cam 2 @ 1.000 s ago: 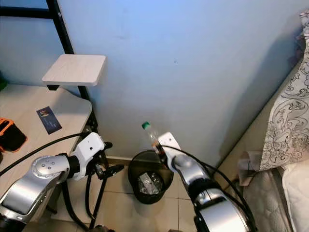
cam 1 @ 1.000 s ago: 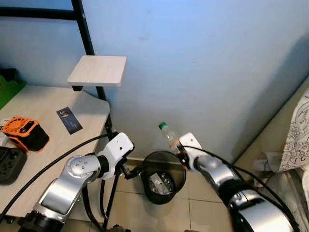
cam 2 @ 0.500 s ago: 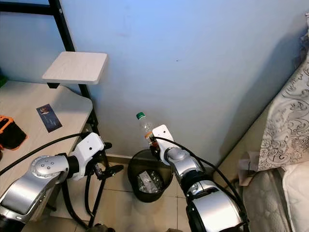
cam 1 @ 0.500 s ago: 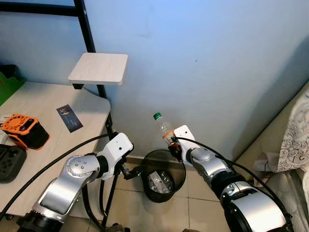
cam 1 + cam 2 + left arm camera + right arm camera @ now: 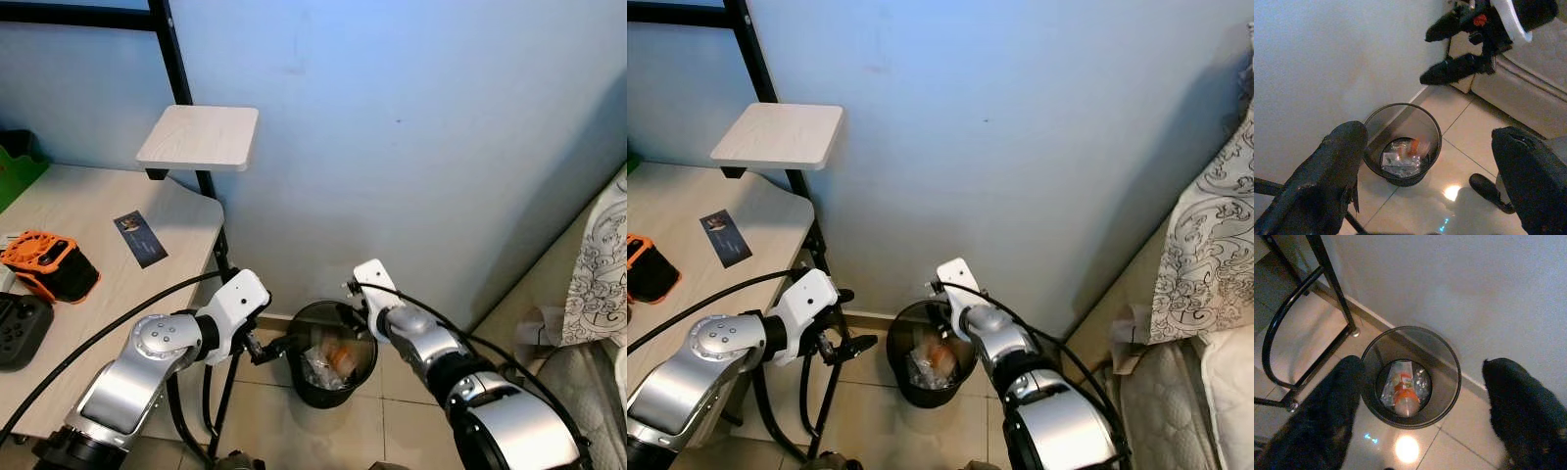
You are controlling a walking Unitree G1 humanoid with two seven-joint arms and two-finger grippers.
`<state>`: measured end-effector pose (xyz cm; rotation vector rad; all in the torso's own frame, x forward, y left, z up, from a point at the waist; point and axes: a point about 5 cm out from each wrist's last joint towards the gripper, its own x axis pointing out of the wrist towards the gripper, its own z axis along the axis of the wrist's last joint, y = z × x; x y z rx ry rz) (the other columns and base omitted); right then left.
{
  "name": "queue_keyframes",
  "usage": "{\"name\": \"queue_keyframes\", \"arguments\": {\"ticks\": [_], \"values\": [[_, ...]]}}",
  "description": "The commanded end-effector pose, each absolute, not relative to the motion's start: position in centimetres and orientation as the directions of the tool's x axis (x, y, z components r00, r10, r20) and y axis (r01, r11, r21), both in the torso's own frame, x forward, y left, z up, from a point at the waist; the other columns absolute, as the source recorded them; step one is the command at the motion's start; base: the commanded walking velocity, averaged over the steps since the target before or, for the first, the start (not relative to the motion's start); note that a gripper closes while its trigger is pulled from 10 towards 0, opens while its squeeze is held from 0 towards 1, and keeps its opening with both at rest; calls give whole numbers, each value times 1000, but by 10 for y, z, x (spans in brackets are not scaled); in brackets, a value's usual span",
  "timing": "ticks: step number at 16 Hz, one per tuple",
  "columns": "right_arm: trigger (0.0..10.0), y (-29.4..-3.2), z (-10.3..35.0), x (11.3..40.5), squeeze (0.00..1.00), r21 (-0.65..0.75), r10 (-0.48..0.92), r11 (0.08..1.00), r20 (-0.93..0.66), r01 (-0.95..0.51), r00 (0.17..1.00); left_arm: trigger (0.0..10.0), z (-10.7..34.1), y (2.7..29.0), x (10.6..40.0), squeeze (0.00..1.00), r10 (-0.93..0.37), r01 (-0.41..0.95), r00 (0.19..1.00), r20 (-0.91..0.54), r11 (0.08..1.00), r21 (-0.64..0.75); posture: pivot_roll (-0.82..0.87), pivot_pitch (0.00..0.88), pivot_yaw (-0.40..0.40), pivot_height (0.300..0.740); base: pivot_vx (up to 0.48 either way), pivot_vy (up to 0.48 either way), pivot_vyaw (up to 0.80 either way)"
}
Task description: Clean up the room
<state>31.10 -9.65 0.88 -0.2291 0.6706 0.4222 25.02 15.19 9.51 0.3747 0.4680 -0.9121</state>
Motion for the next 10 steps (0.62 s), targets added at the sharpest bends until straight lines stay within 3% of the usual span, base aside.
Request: {"name": "queue_keyframes", "arguments": {"ticks": [1, 3, 5, 6, 7, 10], "values": [[10000, -100, 6, 309, 1000, -56, 293, 904, -640, -424, 710, 10000, 97, 153, 252, 0, -663, 822, 527, -532, 557, 121, -57, 72, -3, 740, 0, 0, 0], [10000, -102, 8, 310, 1000, -45, 294, 911, -625, -410, 723, 10000, 98, 151, 253, 0, -662, 814, 543, -517, 567, 130, -56, 69, 3, 740, 0, 0, 0], [10000, -111, 18, 315, 1000, 14, 318, 930, -530, -367, 786, 10000, 99, 152, 266, 0, -545, 675, 697, -467, 718, 169, -64, 55, 12, 740, 0, 0, 0], [10000, -114, 19, 315, 1000, 14, 318, 931, -522, -365, 791, 10000, 99, 152, 267, 0, -530, 654, 715, -456, 737, 169, -64, 55, 12, 740, 0, 0, 0], [10000, -123, 28, 311, 0, -43, 333, 917, -467, -397, 819, 10000, 98, 155, 270, 0, -467, 577, 769, -436, 801, 161, -75, 37, 27, 740, 0, 0, 0], [10000, -136, 52, 294, 0, -29, 361, 916, -374, -399, 854, 10000, 93, 155, 265, 0, -402, 499, 809, -429, 855, 140, -87, 16, 47, 740, 0, 0, 0]]}}
